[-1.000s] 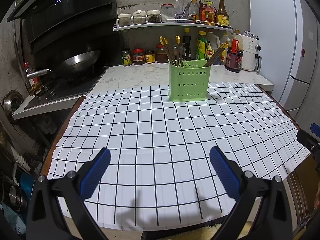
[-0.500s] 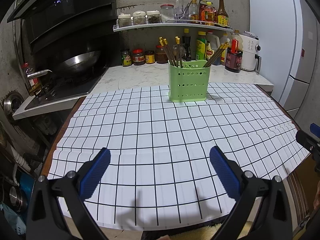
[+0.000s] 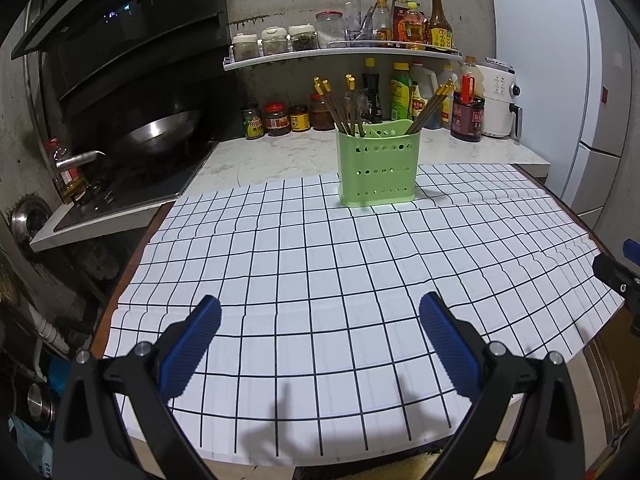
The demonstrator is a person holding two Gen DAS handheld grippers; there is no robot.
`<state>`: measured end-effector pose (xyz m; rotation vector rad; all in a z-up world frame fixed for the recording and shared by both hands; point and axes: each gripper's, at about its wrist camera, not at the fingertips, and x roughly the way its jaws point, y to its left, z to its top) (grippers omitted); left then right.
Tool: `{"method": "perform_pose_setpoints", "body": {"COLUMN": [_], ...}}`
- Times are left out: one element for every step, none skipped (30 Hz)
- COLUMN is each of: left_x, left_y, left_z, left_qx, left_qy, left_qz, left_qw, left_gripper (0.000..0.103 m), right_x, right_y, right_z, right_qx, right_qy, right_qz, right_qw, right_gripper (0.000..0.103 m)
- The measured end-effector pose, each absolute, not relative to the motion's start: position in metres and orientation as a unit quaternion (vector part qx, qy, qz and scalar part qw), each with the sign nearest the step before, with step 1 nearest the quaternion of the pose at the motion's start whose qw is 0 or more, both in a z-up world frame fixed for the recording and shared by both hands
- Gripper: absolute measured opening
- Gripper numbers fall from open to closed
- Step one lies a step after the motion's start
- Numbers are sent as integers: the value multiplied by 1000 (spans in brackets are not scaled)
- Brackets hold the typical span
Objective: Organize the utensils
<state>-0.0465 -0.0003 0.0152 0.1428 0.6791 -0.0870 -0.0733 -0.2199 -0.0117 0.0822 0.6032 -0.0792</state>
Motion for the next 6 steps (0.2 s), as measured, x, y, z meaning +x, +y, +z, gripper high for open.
{"method": "perform_pose_setpoints", "body": {"left_x": [-46, -45, -45, -44, -42, -40], "left_y": [-1, -1, -1, 0, 0, 0], "left_z": [15, 14, 13, 12, 10, 9], "left_qx": [71, 72, 72, 71, 68, 66], "left_qy": [335, 337, 339, 342, 345, 348], "left_qz": [-41, -39, -38, -41, -46, -49], "left_qw": [939, 938, 937, 936, 935, 934], "left_gripper": [97, 97, 97, 97, 97, 97], "right_x": [-73, -73, -73, -73, -72, -71], "right_y": [-220, -220, -220, -220, -221, -222], "right_z": [-12, -12, -12, -12, -13, -14], "right_qx": [41, 41, 41, 40, 41, 41], "right_qy": [297, 297, 297, 297, 298, 300], "right_qz": [-39, -40, -40, -39, -39, -39], "right_qw": [953, 953, 953, 953, 953, 952], "right_gripper": [96, 96, 96, 96, 96, 96]}}
